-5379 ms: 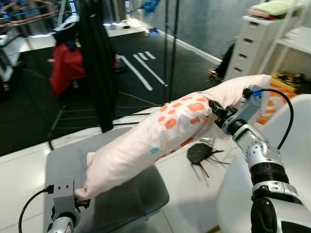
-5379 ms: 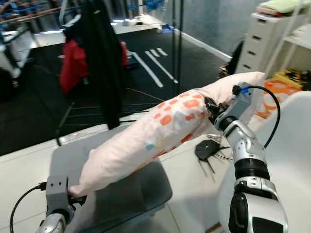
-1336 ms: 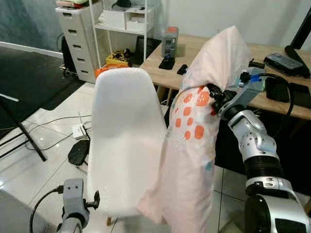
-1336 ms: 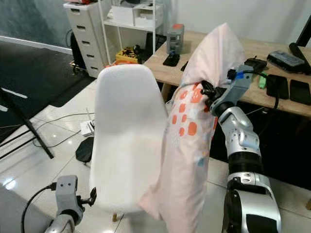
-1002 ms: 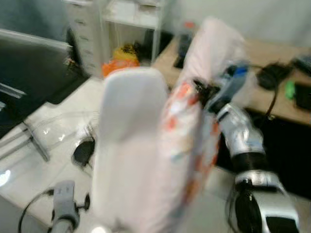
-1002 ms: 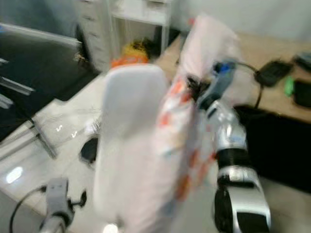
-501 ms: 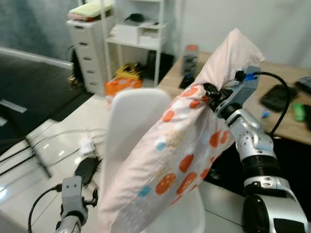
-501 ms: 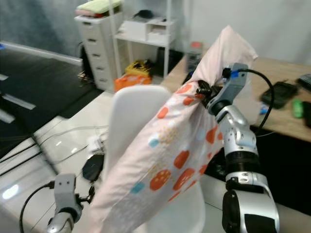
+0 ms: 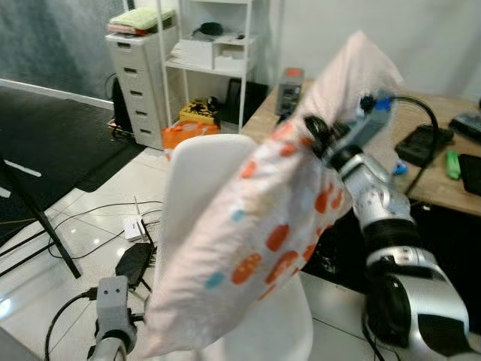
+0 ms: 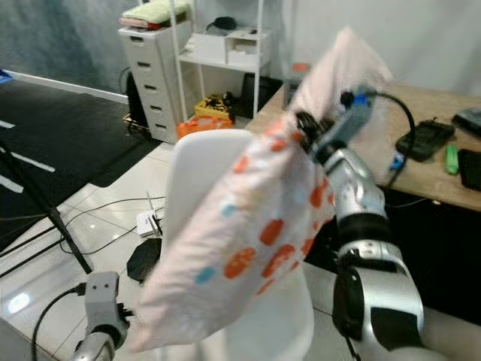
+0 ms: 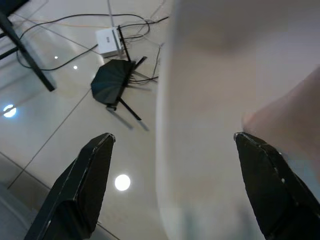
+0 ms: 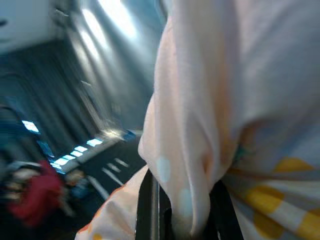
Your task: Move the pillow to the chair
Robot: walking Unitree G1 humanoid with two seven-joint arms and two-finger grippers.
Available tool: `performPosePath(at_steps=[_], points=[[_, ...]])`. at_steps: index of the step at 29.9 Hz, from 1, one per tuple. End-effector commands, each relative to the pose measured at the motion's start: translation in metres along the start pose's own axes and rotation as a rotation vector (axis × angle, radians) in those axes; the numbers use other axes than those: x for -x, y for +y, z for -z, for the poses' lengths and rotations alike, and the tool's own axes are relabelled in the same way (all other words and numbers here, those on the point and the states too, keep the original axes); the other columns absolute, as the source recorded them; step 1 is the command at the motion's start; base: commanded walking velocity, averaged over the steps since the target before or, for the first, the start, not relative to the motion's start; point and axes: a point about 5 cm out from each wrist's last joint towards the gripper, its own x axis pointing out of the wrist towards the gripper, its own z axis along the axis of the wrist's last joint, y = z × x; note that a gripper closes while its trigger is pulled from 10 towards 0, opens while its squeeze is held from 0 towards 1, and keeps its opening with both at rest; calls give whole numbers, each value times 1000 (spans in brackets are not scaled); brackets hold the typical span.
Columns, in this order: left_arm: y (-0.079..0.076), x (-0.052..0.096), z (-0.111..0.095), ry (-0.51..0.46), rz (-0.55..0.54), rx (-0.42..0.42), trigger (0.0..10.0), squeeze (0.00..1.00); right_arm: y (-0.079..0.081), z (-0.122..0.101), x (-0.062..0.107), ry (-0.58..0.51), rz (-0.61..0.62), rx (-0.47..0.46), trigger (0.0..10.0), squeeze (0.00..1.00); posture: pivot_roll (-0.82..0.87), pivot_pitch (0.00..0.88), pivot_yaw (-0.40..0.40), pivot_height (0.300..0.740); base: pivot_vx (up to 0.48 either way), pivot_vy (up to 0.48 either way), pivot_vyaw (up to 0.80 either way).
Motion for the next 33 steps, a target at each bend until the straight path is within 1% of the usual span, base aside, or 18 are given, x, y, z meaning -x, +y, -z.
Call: performPosePath(at_steps=[1,2,4,6,10,14,15,17,18,21,23,24,25,26,28,30,31,33], points=[[2,2,3,12,-4,-5,10000,0,18,-27,-15,-113,-93,33,10000,0,-150,87,0,740,0,0,0],[4,3,3,7,-7,-5,10000,0,19,-34,-21,-121,-67,73,10000,0,-143,90,-2,740,0,0,0],[5,3,3,5,-10,-4,10000,0,17,-37,-24,-123,-38,96,10000,0,-143,90,-2,740,0,0,0],[6,4,3,5,-14,-5,10000,0,14,-39,-24,-121,-9,112,10000,0,-138,94,-1,740,0,0,0],[11,8,9,17,-30,-13,10000,0,3,-36,-24,-56,104,238,10000,0,-135,103,1,740,0,0,0],[23,8,6,14,-92,-30,10000,0,4,-29,-25,-34,92,245,10000,0,-135,108,3,740,0,0,0],[35,7,2,11,-153,-51,10000,0,9,-23,-27,-28,57,230,10000,0,-139,113,7,740,0,0,0],[49,6,-3,5,-222,-75,10000,0,15,-17,-29,-23,19,213,10000,0,-139,113,7,740,0,0,0],[71,7,-11,-6,-312,-98,10000,0,28,-8,-34,-20,-52,163,10000,0,-138,114,9,740,0,0,0],[90,8,-20,-20,-385,-125,10000,0,47,1,-40,-21,-161,86,10000,0,-137,114,9,740,0,0,0],[90,8,-20,-20,-385,-125,10000,0,47,1,-40,-21,-161,86,10000,0,-137,114,9,740,0,0,0],[97,10,-22,-24,-411,-132,10000,0,59,8,-43,-15,-230,50,10000,0,-128,113,9,740,0,0,0],[105,13,-24,-30,-444,-138,10000,0,80,20,-45,3,-338,-5,10000,0,-125,112,9,740,0,0,0],[105,13,-24,-30,-444,-138,10000,0,80,20,-45,3,-338,-5,10000,0,-125,112,9,740,0,0,0],[107,15,-23,-29,-456,-142,10000,0,99,34,-44,37,-449,-43,10000,0,-125,113,6,740,0,0,0],[106,17,-20,-22,-458,-144,10000,0,110,44,-42,63,-516,-59,10000,0,-125,113,6,740,0,0,0],[103,17,-17,-16,-458,-143,10000,0,120,57,-37,104,-567,-54,10000,0,-126,113,5,740,0,0,0],[102,17,-16,-14,-460,-143,10000,0,122,60,-35,113,-580,-53,10000,0,-126,113,5,740,0,0,0]])
